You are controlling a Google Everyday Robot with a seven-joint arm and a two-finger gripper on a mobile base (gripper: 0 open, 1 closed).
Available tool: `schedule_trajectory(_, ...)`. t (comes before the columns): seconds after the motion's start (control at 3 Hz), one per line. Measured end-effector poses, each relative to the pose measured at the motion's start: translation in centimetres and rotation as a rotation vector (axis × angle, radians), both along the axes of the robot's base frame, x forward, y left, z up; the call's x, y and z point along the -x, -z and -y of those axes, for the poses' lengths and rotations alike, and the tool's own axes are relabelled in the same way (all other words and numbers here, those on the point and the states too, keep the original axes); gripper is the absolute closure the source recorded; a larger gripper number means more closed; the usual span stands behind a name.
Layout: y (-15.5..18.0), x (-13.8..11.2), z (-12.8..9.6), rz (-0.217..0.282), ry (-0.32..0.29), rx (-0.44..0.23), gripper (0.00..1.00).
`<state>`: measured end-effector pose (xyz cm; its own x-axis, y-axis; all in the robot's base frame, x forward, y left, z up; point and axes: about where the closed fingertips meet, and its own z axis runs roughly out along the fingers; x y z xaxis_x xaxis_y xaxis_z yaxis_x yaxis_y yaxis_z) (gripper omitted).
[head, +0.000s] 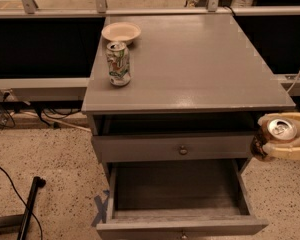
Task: Place orange can into middle drawer
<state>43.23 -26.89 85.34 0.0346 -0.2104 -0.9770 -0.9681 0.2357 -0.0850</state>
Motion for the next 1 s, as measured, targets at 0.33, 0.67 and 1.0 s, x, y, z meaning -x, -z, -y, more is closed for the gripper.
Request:
schedule_trajectory(0.33, 4.8, -1.0, 1.7, -0.041, 0.023, -0.076, 1.00)
schedule_trajectory(0.67, 13.0, -1.4, 3.5, -0.100, 0.050, -0.118, 1.00)
schedule_trajectory(1.0, 19.6, -1.7, 4.1, -0.146, 0.062, -0.100, 1.00)
